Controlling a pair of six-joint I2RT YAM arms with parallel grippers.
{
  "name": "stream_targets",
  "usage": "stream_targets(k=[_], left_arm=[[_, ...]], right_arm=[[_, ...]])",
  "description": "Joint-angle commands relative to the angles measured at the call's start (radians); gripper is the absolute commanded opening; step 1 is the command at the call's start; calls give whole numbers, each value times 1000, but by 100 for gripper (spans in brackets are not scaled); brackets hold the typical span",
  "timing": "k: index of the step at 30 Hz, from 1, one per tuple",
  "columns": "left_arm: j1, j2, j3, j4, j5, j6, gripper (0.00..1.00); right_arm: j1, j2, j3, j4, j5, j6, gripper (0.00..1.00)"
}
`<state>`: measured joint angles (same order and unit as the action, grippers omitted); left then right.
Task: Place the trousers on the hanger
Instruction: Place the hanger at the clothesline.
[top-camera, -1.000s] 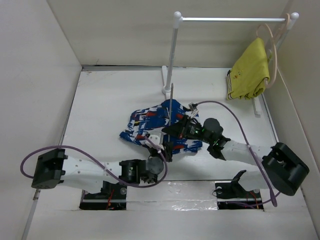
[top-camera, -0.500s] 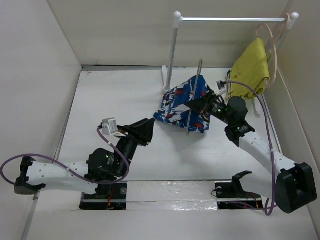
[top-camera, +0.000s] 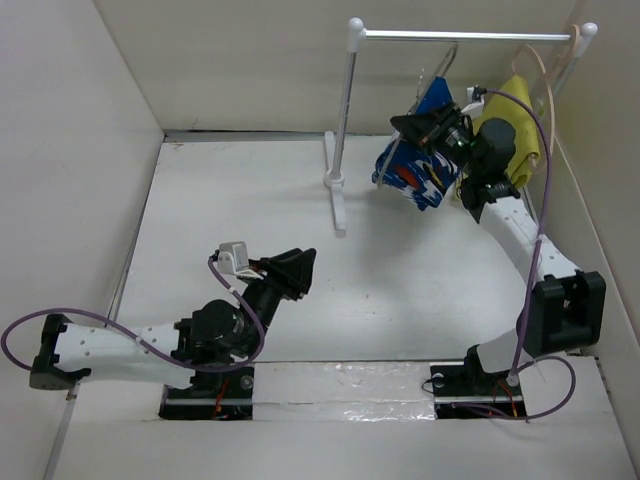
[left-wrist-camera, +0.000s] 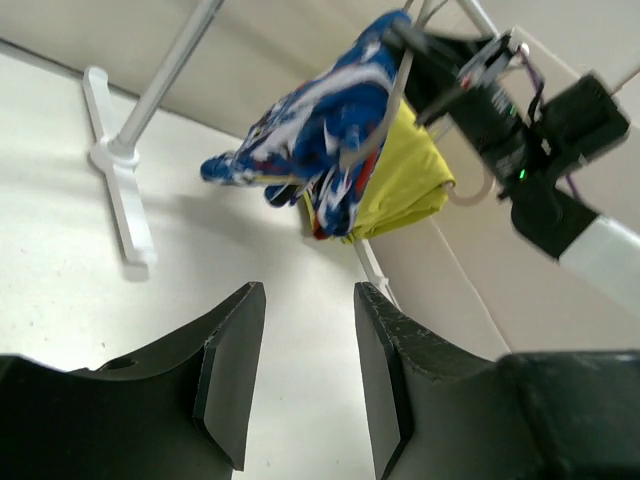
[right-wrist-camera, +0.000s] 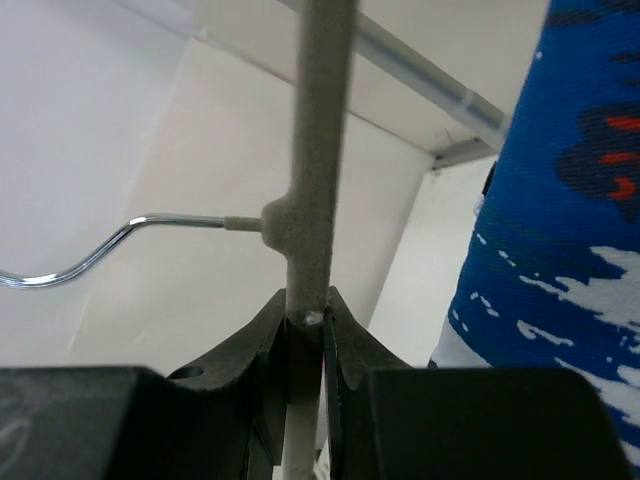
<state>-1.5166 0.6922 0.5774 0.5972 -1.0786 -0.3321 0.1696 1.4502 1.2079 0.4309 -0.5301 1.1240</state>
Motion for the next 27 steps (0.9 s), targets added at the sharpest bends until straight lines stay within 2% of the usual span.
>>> stream_targets(k=[1, 11, 27], left_arm=[[3, -22, -10, -86, 13, -100, 38], [3, -73, -28, -177, 19, -183, 38], [3, 23, -20, -182, 2, -222, 38]], right_arm=[[-24, 39, 201, 166, 30, 6, 0], [-102, 277, 455, 192, -13, 117, 0], [-166, 352, 524, 197, -31, 135, 0]])
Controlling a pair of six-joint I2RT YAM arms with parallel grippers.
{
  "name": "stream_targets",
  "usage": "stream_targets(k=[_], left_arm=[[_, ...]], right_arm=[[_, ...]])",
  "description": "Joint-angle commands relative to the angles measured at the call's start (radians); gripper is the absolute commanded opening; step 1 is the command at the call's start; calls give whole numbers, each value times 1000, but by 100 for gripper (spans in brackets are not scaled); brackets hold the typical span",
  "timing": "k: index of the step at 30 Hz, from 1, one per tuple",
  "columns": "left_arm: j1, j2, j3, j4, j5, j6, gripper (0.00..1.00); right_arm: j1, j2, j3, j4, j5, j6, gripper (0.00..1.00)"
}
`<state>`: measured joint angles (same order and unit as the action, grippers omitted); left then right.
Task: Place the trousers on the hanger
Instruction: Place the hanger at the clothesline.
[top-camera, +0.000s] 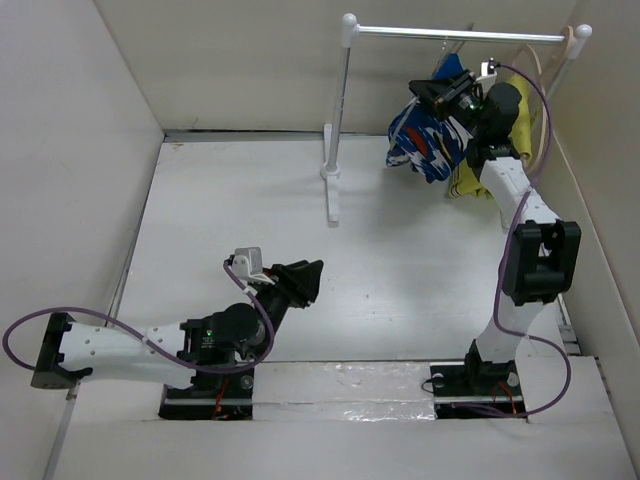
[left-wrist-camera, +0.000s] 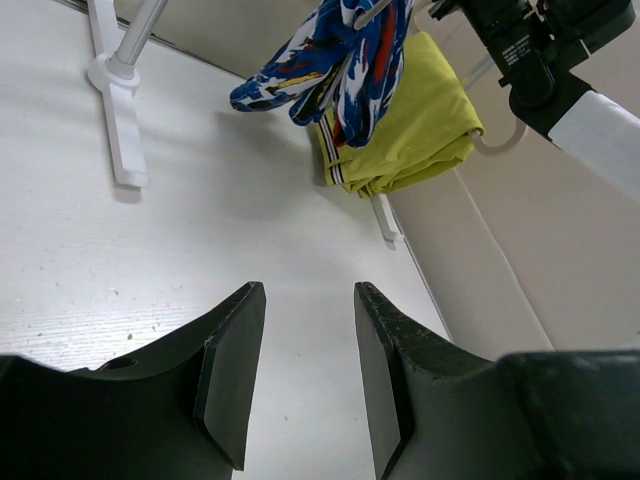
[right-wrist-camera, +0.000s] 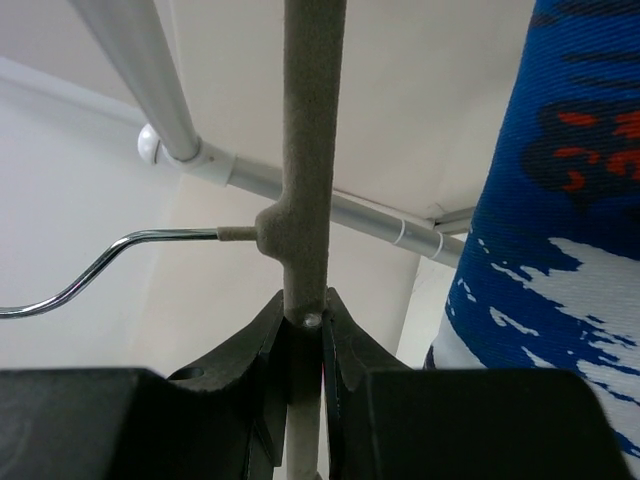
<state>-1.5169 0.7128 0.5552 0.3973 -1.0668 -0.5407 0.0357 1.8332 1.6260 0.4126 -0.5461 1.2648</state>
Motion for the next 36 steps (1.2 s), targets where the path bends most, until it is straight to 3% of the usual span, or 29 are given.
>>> stream_targets(k=[1, 10, 22, 24, 25, 27, 28, 31, 33, 35, 36], left_arm=[[3, 5, 0, 23, -7, -15, 39], [3, 42, 18, 18, -8, -11, 39], [3, 62, 43, 43, -4, 22, 39], [17, 65, 38, 52, -1, 27, 39], [27, 66, 35, 61, 26, 25, 39], [91, 79, 40, 78, 97, 28, 40], [121, 86, 46, 77, 188, 30, 40], [254, 134, 77, 72, 395, 22, 41], [325, 192, 126, 38, 500, 10, 41], [415, 229, 153, 25, 649, -5, 41], [440, 256, 164, 28, 684, -13, 41]], right_arm=[[-33, -29, 119, 212, -14, -2, 0], [-105, 80, 258, 144, -32, 30, 0], [-134, 109, 170, 143, -57, 1, 0], [-134, 87, 137, 169, -66, -8, 10], [-134, 78, 120, 181, -66, -15, 23], [-143, 42, 77, 181, -63, -47, 41], [-143, 26, 63, 180, -58, -60, 56], [-143, -47, -4, 157, -46, -126, 76], [-143, -127, -70, 131, -6, -198, 77], [-143, -188, -126, 85, 38, -254, 100], [-143, -221, -185, 69, 81, -312, 100]])
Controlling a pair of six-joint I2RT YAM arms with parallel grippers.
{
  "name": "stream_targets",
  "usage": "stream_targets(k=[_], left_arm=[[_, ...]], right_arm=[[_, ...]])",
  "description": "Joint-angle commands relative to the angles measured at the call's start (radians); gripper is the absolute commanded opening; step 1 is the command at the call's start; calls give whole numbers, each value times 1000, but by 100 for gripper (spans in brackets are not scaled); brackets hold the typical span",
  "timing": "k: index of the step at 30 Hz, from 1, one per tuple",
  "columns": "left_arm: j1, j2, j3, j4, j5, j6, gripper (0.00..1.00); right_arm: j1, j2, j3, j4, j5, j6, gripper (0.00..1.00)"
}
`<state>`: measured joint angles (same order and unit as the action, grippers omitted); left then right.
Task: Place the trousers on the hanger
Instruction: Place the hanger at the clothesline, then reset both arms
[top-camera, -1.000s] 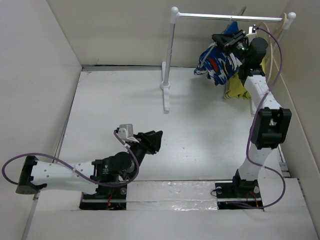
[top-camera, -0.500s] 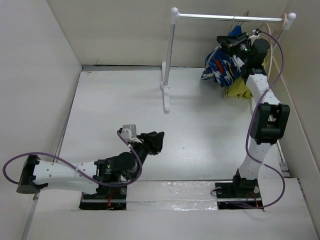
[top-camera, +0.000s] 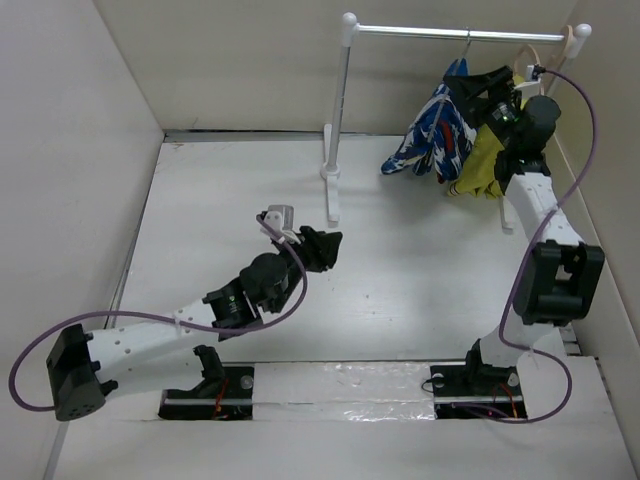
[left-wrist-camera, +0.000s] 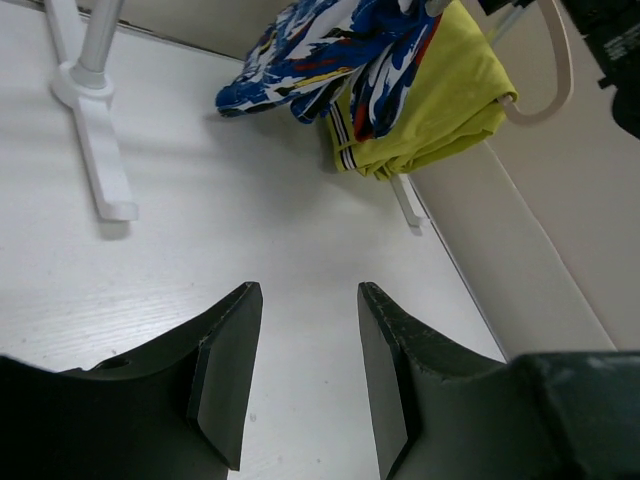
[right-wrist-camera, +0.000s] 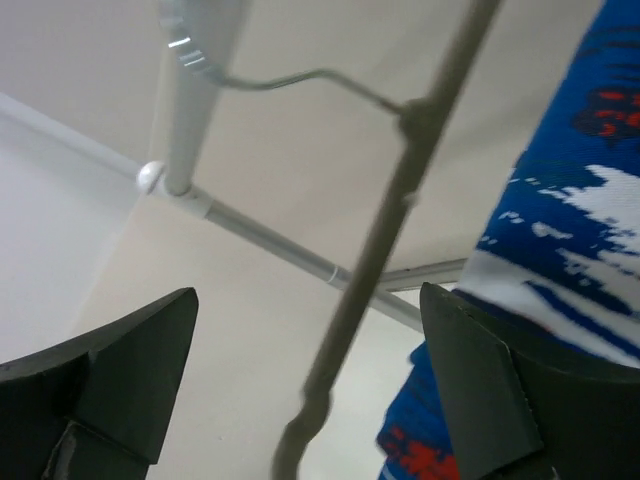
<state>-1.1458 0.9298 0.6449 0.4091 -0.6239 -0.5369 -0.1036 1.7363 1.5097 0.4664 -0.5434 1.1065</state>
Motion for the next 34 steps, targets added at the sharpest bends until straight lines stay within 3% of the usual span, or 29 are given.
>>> stream_targets(k=[1, 5, 8, 15, 19, 25, 34], left_arm=[[110, 49, 76, 22, 298, -24, 41], [188, 66, 71, 42, 374, -63, 41], [210, 58, 62, 37, 368, -72, 42], [210, -15, 19, -12, 224, -64, 46], [219, -77, -45, -32, 118, -71, 47], [219, -154, -151, -46, 64, -113, 49], [219, -131, -157, -76, 64, -144, 48]], right_arm=[[-4, -191, -101, -4, 97, -184, 100], [-4, -372, -282, -49, 225, -319, 100], [-13, -519, -457, -37, 237, -379, 100], [-11, -889, -828, -12, 114, -534, 100], [22, -1047, -960, -128, 33, -611, 100], [76, -1138, -1057, -397, 65, -764, 100], [85, -1106, -1097, -337, 62, -760, 100]])
